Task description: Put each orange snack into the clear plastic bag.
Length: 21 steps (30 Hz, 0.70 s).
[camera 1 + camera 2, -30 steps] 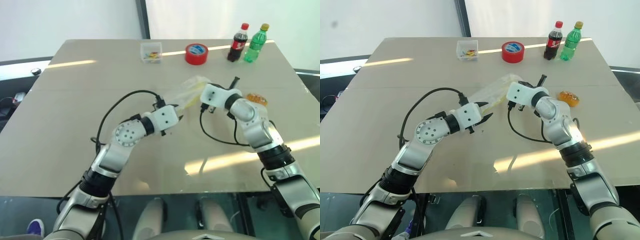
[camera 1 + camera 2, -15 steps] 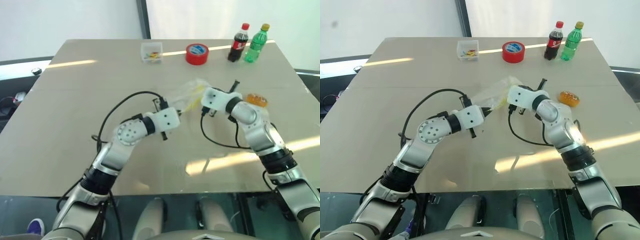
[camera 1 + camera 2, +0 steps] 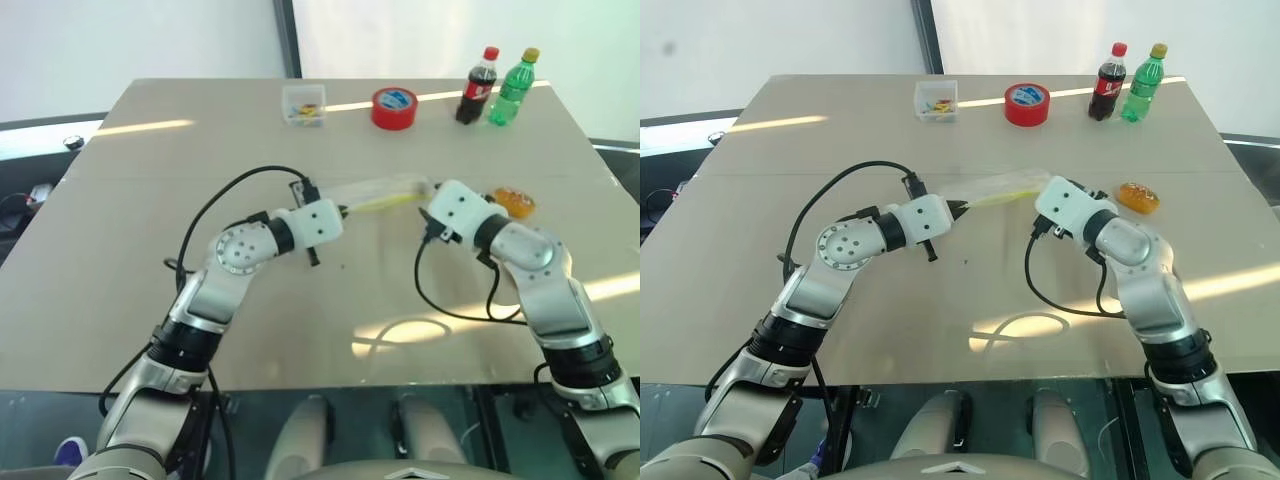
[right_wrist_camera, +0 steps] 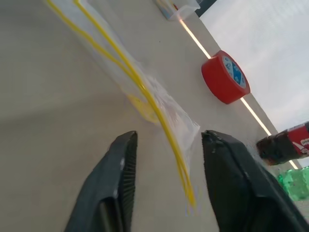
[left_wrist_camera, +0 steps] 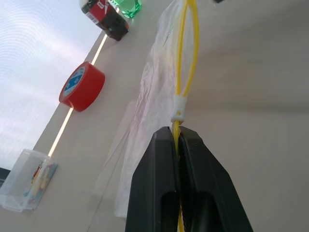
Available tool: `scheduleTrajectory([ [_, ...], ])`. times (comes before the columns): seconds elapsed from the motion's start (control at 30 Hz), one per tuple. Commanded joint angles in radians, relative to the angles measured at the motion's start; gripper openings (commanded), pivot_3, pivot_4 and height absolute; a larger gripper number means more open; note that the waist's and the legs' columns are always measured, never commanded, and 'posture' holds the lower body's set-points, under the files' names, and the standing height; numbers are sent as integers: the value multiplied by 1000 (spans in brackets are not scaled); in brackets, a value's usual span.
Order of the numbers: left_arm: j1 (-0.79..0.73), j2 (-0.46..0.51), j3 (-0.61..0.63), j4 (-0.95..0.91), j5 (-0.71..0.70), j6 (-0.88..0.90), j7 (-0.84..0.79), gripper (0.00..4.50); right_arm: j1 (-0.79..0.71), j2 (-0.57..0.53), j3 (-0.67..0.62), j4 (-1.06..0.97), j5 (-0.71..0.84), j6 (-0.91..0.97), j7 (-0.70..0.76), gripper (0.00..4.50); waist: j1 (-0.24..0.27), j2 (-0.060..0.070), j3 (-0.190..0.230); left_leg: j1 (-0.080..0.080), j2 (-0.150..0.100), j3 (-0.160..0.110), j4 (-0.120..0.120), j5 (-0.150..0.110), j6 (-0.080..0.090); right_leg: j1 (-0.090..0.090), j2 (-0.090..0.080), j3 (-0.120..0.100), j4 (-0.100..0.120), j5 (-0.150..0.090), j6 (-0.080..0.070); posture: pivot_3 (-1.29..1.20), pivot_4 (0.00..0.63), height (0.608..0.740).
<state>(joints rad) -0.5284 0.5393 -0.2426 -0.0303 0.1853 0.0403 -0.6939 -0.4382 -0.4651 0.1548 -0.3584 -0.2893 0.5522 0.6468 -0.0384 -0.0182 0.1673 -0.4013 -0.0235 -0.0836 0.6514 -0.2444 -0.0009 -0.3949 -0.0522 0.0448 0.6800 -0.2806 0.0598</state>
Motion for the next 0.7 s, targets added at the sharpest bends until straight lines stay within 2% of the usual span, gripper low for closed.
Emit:
scheduleTrajectory([
  [0.03,-16,3,17,-20,-3,-20,3,0,-10,57,-41,-107,79,121,-1,246,-2,0,0,0,0,0,0,0,0,0,0,0,0,0,0,0,150,740],
  [0.07,-16,3,16,-19,-1,-21,3,0,-18,83,-42,-119,100,156,-7,117,-2,0,0,0,0,0,0,0,0,0,0,0,0,0,0,0,150,740],
  [0.33,-18,-5,9,-28,4,-14,3,0,-106,214,8,-107,184,285,-69,117,2,0,0,0,0,-1,0,0,0,0,0,-1,0,0,0,0,150,740],
  [0.7,-10,-24,15,-60,-1,41,1,0,-115,206,51,-99,220,291,-109,117,0,0,0,0,0,-1,0,0,0,0,0,-1,0,0,0,0,150,740],
])
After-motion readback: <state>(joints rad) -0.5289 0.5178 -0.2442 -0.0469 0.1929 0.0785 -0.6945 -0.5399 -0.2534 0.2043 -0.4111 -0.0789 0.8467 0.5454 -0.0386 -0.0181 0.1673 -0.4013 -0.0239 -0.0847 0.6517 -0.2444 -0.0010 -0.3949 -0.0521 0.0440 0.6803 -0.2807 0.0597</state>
